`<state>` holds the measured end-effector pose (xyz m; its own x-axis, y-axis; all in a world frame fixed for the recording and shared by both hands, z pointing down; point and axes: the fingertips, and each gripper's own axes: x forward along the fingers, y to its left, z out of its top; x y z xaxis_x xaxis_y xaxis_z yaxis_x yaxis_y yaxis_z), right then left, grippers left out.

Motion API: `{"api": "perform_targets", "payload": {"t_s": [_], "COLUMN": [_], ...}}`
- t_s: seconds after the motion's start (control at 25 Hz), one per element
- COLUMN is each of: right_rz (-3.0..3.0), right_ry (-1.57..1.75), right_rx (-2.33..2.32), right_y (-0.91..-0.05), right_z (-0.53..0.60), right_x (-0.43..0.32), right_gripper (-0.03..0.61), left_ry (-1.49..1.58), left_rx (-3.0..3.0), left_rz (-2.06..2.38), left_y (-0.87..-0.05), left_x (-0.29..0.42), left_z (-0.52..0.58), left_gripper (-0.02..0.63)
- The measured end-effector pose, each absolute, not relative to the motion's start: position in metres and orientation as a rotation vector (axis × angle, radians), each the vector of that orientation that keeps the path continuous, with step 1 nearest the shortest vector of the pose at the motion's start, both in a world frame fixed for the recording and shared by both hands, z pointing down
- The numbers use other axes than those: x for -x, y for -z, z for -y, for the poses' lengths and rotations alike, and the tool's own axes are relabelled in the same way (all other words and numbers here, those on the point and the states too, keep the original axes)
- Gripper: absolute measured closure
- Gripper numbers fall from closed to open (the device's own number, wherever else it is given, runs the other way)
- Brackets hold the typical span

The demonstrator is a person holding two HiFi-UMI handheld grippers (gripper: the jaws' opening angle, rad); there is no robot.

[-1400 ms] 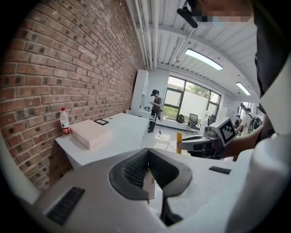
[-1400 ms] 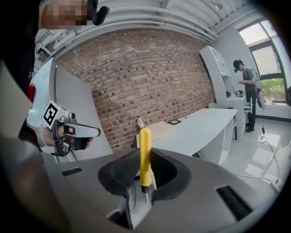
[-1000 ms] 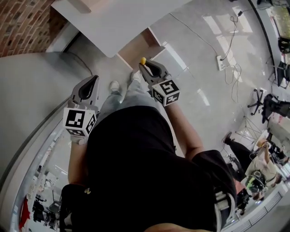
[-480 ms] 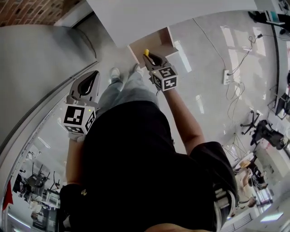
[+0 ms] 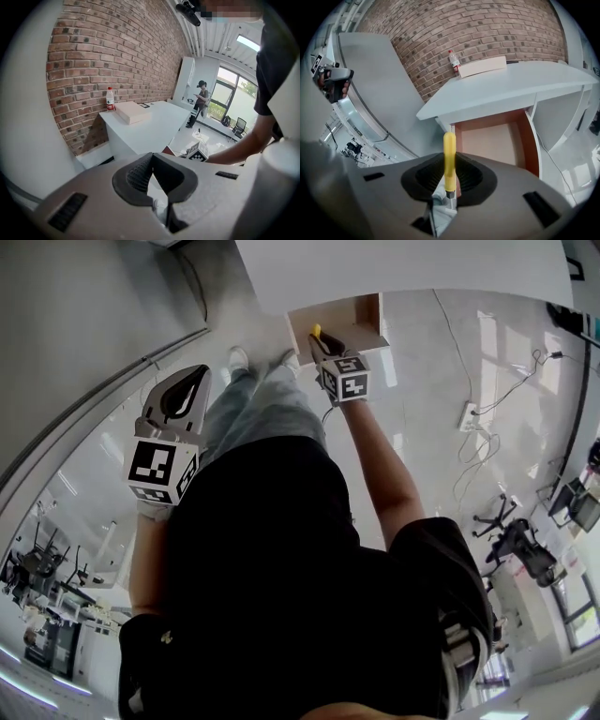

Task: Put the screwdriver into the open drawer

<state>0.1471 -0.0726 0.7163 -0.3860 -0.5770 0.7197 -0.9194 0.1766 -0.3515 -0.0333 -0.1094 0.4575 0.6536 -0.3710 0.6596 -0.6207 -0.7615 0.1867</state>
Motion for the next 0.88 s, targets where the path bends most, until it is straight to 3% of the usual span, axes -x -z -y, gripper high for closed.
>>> {"api": "perform_targets", "payload": {"t_s": [0.88], "right_rz": [1.927], "right_ry": [-1.017], "right_rx": [-1.135], "right_y": [-0.838], "right_z": [0.099], "right_x": [-0.123], "right_gripper": [0.502], "left_ry": [-0.909], "left_rx": [-2.274], "left_rz": [0.93], "left_y": [-0.492], "left_x": [0.092], "left_z": [0.088], "left_gripper": [0.611]}}
